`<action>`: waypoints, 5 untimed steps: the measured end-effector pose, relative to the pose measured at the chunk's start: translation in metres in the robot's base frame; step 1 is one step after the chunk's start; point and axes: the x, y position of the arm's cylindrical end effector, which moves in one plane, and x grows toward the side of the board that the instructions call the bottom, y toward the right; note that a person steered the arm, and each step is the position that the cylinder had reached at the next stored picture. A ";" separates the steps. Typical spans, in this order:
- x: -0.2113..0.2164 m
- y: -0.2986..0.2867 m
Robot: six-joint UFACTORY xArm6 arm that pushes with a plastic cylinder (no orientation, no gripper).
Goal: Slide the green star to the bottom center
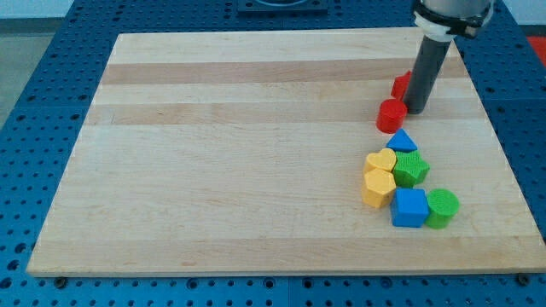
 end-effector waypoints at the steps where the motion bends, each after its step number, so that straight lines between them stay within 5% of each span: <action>1: -0.019 -0.001; 5: -0.078 -0.007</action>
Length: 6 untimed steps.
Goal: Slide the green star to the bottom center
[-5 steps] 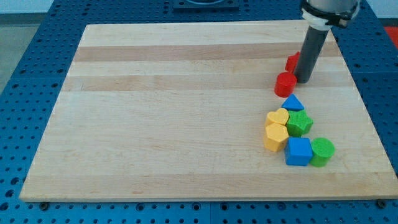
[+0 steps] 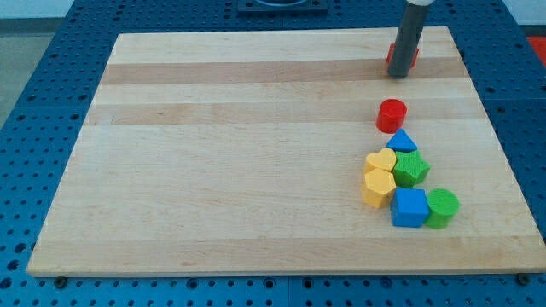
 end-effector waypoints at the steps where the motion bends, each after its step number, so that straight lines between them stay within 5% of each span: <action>1: -0.016 0.000; 6: -0.045 0.011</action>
